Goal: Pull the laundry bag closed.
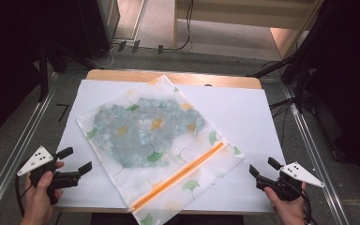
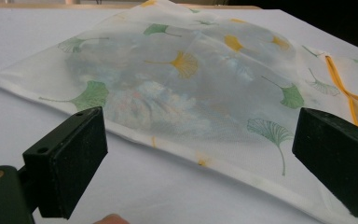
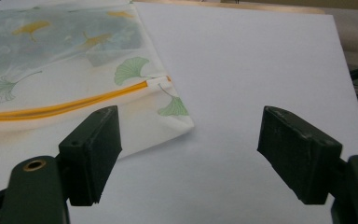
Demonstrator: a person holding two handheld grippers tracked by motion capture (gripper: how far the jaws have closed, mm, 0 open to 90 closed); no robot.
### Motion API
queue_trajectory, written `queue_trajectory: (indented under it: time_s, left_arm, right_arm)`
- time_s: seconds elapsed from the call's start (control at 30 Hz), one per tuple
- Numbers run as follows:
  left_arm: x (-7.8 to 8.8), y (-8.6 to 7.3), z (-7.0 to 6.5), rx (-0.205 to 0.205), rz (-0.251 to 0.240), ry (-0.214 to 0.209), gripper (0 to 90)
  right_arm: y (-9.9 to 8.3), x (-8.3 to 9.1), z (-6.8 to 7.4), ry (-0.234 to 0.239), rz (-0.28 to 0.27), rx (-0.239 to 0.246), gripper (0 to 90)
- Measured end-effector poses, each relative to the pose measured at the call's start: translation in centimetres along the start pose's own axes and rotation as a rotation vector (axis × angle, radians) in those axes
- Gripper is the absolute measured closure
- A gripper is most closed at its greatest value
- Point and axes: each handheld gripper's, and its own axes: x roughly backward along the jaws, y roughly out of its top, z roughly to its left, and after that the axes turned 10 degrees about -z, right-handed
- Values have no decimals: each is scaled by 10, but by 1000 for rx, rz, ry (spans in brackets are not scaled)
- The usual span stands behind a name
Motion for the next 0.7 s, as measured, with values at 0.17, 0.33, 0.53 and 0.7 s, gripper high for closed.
queue_trajectory:
  time_s: [0.17, 0.33, 0.53, 0.7]
  left_arm:
    - [-13, 1, 5, -7, 21, 28, 44]
    - [-30, 2, 10, -11, 40, 53, 74]
    - [-41, 7, 13, -27, 50, 76, 74]
    - [-52, 12, 25, 29, 44, 90, 74]
  right_arm:
    - [-1, -2, 4, 3, 9, -3, 222]
    - [-1, -5, 10, -4, 22, 0, 221]
    - [-2, -10, 15, -8, 46, -4, 221]
    - [-4, -24, 19, -31, 96, -35, 227]
